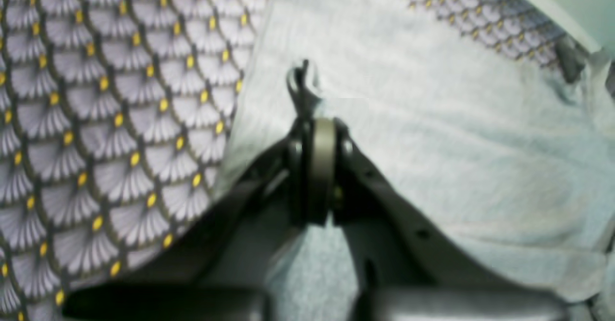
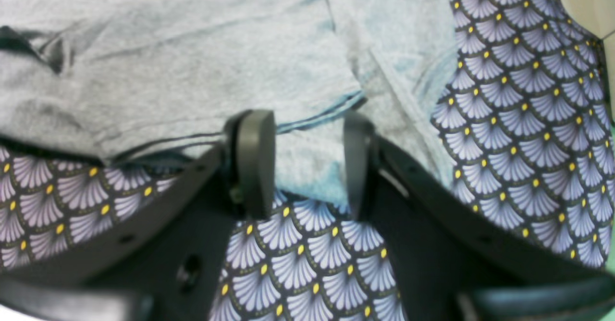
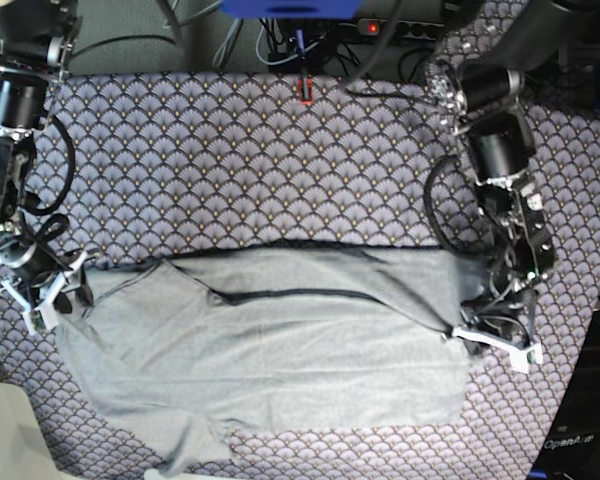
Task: Fold the T-shirt properly
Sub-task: 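Open both grippers and raise them off the folded shirt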
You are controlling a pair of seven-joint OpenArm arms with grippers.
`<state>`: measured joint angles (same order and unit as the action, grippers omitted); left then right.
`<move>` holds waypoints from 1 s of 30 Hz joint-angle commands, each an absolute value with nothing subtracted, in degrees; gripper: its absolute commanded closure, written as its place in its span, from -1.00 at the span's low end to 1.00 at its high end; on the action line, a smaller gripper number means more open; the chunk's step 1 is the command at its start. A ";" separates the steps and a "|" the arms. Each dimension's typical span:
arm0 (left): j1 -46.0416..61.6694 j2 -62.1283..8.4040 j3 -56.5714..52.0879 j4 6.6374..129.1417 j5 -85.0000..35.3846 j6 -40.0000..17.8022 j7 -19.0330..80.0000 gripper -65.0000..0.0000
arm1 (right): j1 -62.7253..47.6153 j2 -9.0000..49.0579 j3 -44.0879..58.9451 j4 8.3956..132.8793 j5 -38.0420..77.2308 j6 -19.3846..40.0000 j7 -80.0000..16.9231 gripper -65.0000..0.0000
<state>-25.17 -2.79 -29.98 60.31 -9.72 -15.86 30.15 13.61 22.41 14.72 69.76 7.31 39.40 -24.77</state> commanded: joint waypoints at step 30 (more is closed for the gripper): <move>-21.49 -4.35 -29.93 64.92 -11.03 -16.92 33.01 0.31 | 15.08 26.68 15.34 71.34 7.96 40.00 -23.25 0.24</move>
<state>-20.12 -4.12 -30.17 64.20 -10.46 -16.40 33.67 13.74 25.74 15.00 70.35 7.29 39.79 -24.64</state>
